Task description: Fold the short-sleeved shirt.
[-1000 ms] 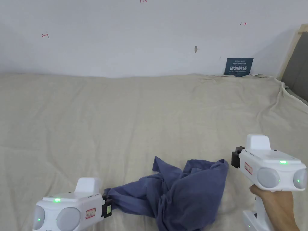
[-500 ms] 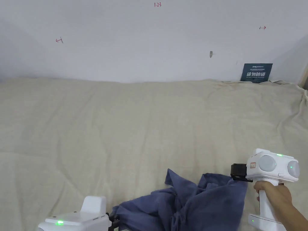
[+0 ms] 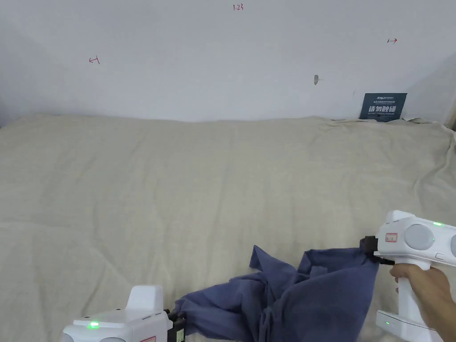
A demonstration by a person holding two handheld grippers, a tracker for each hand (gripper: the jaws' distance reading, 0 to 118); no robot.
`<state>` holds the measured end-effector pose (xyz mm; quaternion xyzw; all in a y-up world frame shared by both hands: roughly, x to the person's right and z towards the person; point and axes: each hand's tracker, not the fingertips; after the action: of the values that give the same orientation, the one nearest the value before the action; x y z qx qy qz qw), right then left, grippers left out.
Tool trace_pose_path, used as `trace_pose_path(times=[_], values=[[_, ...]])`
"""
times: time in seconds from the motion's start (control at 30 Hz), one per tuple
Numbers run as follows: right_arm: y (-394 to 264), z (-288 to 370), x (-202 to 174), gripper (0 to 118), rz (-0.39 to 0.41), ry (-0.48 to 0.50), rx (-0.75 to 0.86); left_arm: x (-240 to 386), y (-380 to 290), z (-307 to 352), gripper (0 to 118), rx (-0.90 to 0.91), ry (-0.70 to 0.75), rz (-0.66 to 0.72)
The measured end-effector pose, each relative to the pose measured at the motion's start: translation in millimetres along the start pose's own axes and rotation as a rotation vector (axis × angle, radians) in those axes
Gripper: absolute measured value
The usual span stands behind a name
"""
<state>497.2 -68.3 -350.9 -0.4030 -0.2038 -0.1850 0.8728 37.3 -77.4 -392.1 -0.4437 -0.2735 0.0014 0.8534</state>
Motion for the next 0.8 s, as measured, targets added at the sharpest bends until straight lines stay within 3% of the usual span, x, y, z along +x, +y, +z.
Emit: trace_pose_path(times=[0.43,0.53,0.8], values=[[25,136,-4,1,0.099,0.113,0.227,-16,50,50,1,0.165,-0.057,0.064],[44,156,-3,1,0.133,0.076,0.300,-27,81,70,1,0.245,-0.033,0.063],[114,182,11,1,0.108,0.014,0.376,-61,181,114,1,0.370,0.069,0.090]])
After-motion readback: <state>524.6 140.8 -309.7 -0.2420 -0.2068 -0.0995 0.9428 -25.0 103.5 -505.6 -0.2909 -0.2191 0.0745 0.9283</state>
